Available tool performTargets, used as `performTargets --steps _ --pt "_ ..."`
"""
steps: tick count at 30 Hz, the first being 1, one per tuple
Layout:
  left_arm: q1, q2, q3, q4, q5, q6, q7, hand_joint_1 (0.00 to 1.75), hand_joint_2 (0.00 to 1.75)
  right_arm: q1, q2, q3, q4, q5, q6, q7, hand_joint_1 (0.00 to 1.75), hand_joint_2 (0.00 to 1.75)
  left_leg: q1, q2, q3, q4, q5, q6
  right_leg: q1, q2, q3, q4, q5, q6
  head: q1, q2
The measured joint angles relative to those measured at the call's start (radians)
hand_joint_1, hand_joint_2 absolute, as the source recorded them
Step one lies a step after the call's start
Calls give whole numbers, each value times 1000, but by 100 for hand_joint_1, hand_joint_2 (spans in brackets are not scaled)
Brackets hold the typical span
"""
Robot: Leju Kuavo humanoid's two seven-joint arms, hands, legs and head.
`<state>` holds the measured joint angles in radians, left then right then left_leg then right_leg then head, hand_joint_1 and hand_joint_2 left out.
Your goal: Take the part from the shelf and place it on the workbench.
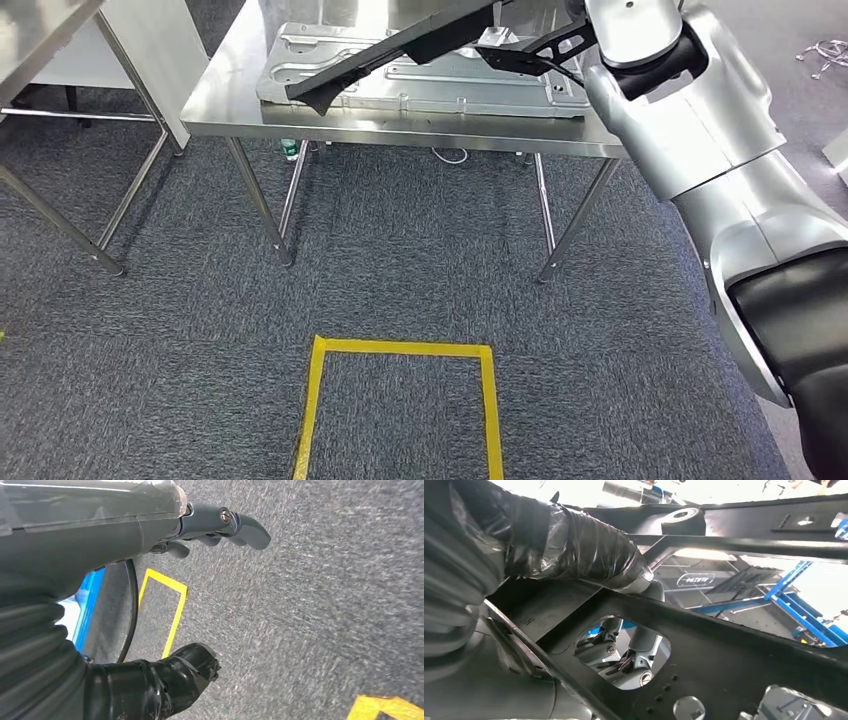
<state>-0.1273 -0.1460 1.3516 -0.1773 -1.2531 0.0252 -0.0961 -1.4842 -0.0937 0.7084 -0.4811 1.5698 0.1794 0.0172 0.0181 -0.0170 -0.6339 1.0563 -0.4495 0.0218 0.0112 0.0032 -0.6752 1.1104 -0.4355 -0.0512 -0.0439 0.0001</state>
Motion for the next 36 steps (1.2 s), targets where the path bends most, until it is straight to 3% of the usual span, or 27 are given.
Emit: performTargets --steps 2,3,6,9,10,11,12,13,15,17,20,22,24,26,27,28,30,31,33,36 --pt "-1 -3 0 1 0 -1 2 0 175 -4 3 0 -1 0 1 0 175 175 4 1 2 -5 0 -6 12 0 27 -56 10 -18 1 0" --pt "-3 -3 0 1 0 -3 3 0 175 -5 4 0 -1 0 1 1 175 175 5 2 4 -9 1 -10 16 0 31 -66 10 -19 1 0" --pt "-4 -1 0 1 0 -6 1 0 175 -5 11 0 -2 0 1 3 175 175 3 6 4 5 -13 -21 6 -5 66 -115 21 -13 2 0" --pt "-2 1 0 1 0 -6 -1 0 175 -7 17 0 -2 0 1 3 175 175 4 10 -74 159 -83 -31 2 -9 83 -128 22 -6 2 0" --pt "-1 2 0 1 -1 -6 -1 0 175 -6 19 0 -2 0 1 3 175 175 5 10 -104 210 -97 -35 2 -8 83 -124 18 -3 2 0" --pt "0 3 0 1 -1 -5 -2 0 175 -3 21 0 -2 0 1 3 175 175 6 11 -119 230 -92 -39 1 -8 82 -118 13 0 2 0" --pt "0 4 0 1 -1 -5 -2 0 175 -2 22 0 -2 0 1 3 175 175 8 11 -116 214 -70 -43 0 -6 82 -111 8 3 2 0" --pt "0 5 0 1 -2 -6 -2 0 175 -1 22 0 -2 0 1 3 175 175 9 12 -94 161 -34 -45 -2 -5 82 -102 0 8 2 0" --pt "0 5 0 1 -2 -6 -3 0 175 -2 22 0 -2 0 1 3 175 175 10 12 -39 47 10 -44 -3 -4 79 -80 -18 21 2 0" --pt "0 5 0 1 -3 -6 -7 0 175 -3 21 0 -2 0 1 3 175 175 7 11 -17 5 9 -30 0 -2 74 -68 -29 34 2 0" --pt "0 4 0 1 -6 -8 -13 0 175 -5 21 0 -3 0 2 5 175 175 8 11 -7 -2 5 -6 1 2 72 -55 -33 49 3 0" --pt "0 4 0 1 -6 -8 -17 0 175 -7 19 0 -3 0 2 6 175 175 11 11 5 -5 1 4 -4 2 44 4 -62 60 3 0" --pt "0 4 0 1 -6 -9 -18 0 175 -6 17 0 -2 0 2 6 175 175 11 11 15 -6 -8 10 -11 1 -26 126 -109 70 3 0" --pt "2 4 0 1 -6 -9 -19 0 175 -1 14 0 -1 0 3 8 175 175 11 11 26 -6 -20 9 -17 0 -89 208 -121 75 3 0" --pt "3 4 0 1 -6 -9 -19 0 175 1 13 0 -1 0 4 9 175 175 11 10 34 -6 -26 8 -19 0 -97 196 -100 74 3 0" --pt "4 4 0 1 -6 -9 -19 0 175 1 11 0 0 0 4 11 175 175 10 10 44 -6 -34 5 -21 0 -86 148 -62 73 3 0" --pt "5 3 0 1 -7 -9 -19 0 175 2 8 0 0 0 4 12 175 175 10 10 65 -8 -50 -2 -17 -1 -43 15 19 64 2 0" --pt "4 3 0 1 -7 -10 -18 0 175 2 7 0 0 0 4 12 175 175 11 10 72 -10 -56 -8 -11 -2 -23 -35 36 58 3 0" --pt "3 2 0 1 -8 -11 -16 0 175 0 7 0 -1 0 4 14 175 175 14 12 87 -16 -61 -20 2 -4 -2 -69 34 44 4 0" --pt "-1 1 0 1 -13 -11 -15 0 175 -8 6 0 -3 0 4 16 175 175 15 14 88 22 -58 -35 1 -3 40 -92 23 21 6 0"
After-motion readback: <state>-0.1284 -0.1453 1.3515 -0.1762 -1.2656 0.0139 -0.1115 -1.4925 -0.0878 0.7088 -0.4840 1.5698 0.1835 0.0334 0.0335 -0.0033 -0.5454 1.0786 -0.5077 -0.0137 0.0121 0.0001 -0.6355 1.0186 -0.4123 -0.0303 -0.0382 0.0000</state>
